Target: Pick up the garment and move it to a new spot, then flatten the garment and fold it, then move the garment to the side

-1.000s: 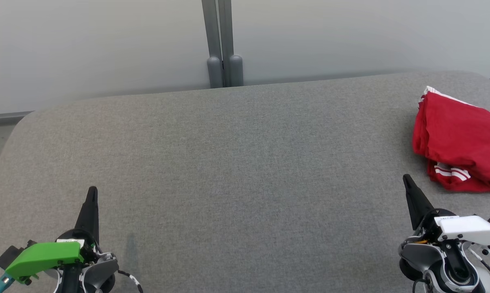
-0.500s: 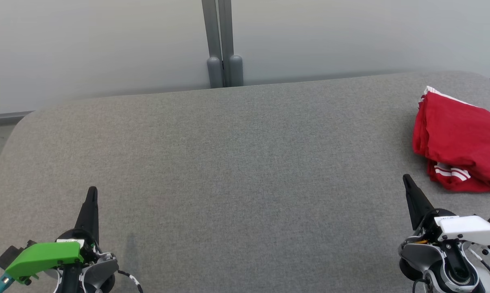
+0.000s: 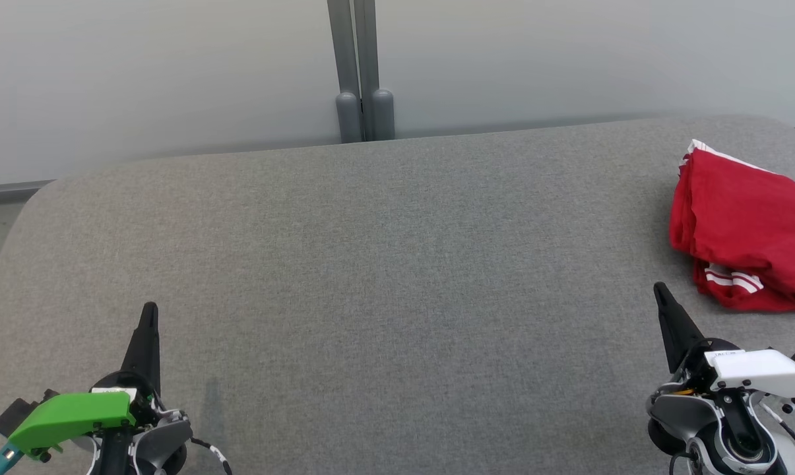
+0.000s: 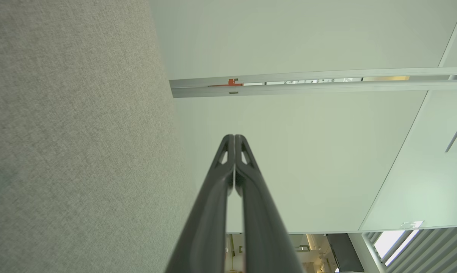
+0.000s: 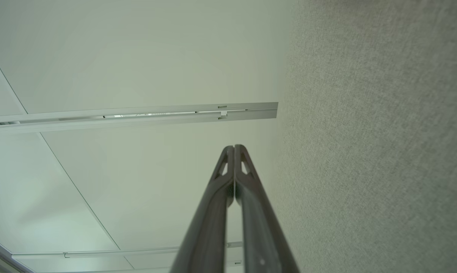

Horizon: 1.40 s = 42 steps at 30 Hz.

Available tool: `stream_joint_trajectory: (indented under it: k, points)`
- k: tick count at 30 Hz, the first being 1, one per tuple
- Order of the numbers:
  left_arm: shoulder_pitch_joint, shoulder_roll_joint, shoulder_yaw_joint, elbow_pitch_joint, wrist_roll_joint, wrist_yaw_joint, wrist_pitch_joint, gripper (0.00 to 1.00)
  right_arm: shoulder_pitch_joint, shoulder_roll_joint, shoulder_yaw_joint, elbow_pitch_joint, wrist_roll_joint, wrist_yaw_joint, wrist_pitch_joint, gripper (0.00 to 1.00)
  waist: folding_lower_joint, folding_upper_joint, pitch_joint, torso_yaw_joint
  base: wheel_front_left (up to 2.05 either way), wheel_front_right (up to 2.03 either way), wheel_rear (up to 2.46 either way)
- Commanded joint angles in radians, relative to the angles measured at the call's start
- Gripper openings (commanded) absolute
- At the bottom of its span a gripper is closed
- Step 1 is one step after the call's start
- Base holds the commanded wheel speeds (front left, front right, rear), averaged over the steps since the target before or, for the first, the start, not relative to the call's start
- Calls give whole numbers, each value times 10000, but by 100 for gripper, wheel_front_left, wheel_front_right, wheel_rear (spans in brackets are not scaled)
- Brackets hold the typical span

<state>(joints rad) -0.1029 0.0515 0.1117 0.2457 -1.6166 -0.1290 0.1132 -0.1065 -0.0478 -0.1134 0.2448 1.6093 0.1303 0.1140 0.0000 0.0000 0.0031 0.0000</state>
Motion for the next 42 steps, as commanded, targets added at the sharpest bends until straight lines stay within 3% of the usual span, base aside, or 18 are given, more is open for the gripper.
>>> stream_joint_trajectory:
  k: [1,42]
  points:
    - [-126,7,36,-13,54,-32,33,0,-61,-45,-11,16,69,7,34,0,0,0,0,0,0,0,0]
    - [-128,1,44,-14,63,-32,45,0,-60,-46,-10,15,70,7,33,0,0,0,0,0,0,0,0]
